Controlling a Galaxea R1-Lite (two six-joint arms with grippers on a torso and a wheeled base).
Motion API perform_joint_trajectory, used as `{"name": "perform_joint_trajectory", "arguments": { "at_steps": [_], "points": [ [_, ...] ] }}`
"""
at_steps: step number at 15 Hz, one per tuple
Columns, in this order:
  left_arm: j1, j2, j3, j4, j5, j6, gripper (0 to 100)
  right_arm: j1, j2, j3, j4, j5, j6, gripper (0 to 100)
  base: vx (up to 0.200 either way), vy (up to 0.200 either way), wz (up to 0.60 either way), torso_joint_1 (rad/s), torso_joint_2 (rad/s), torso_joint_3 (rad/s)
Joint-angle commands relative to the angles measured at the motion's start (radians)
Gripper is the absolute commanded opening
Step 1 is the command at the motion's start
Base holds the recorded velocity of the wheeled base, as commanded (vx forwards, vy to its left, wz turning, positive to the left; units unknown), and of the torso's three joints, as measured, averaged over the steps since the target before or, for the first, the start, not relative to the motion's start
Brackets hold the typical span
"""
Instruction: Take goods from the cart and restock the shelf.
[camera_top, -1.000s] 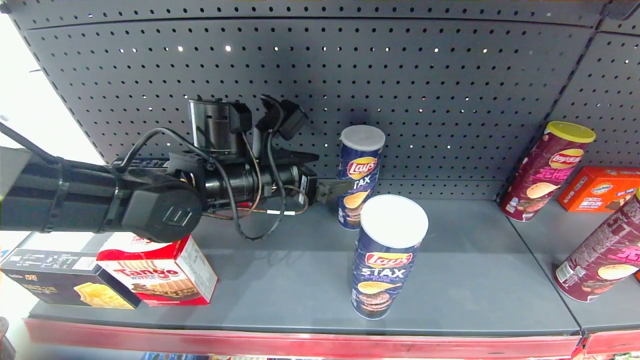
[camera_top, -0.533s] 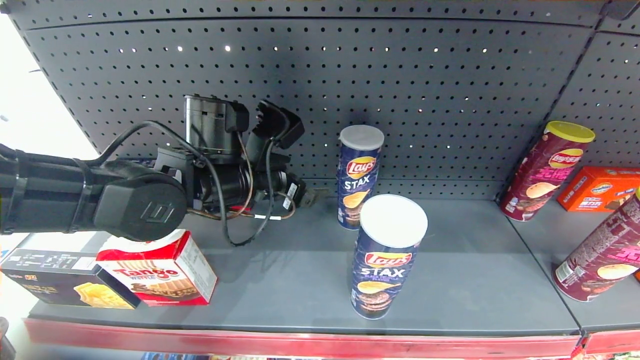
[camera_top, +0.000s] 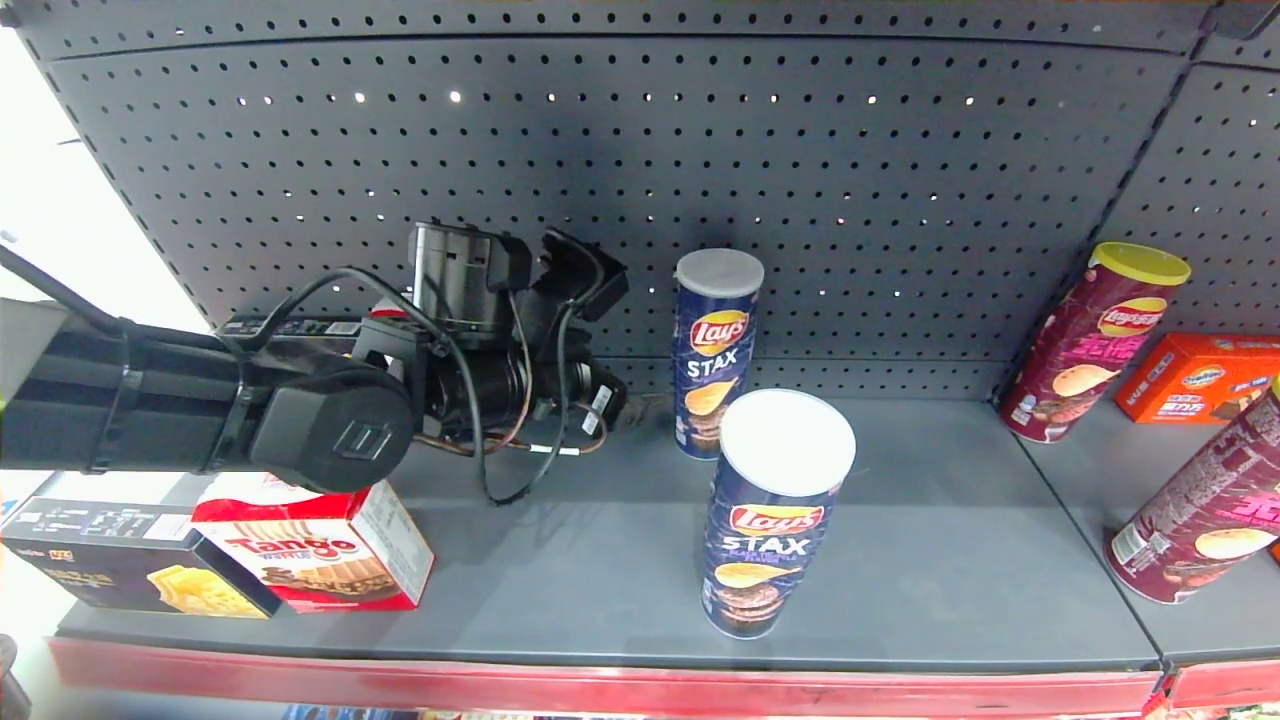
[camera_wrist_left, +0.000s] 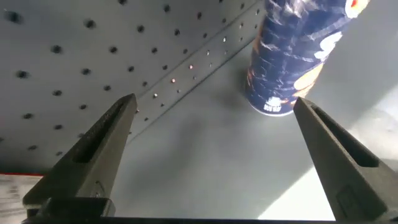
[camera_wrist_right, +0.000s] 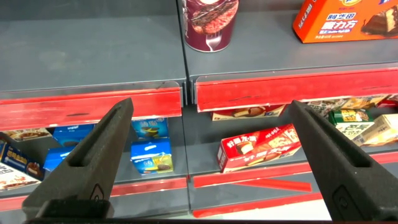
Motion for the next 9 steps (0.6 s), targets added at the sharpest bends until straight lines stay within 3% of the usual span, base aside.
{"name": "perform_joint_trajectory", "arguments": {
  "at_steps": [1,9],
  "points": [
    [-0.002,0.033,-0.009,0.000,0.002,0.000,100,0.000,0.002,0.000,0.000,0.000,0.001,100,0.000,0.000,0.00,0.000,0.00,0.000],
    [-0.002,0.079,-0.059,0.000,0.001,-0.001,100,0.000,0.002,0.000,0.000,0.000,0.000,100,0.000,0.000,0.00,0.000,0.00,0.000]
  ]
}}
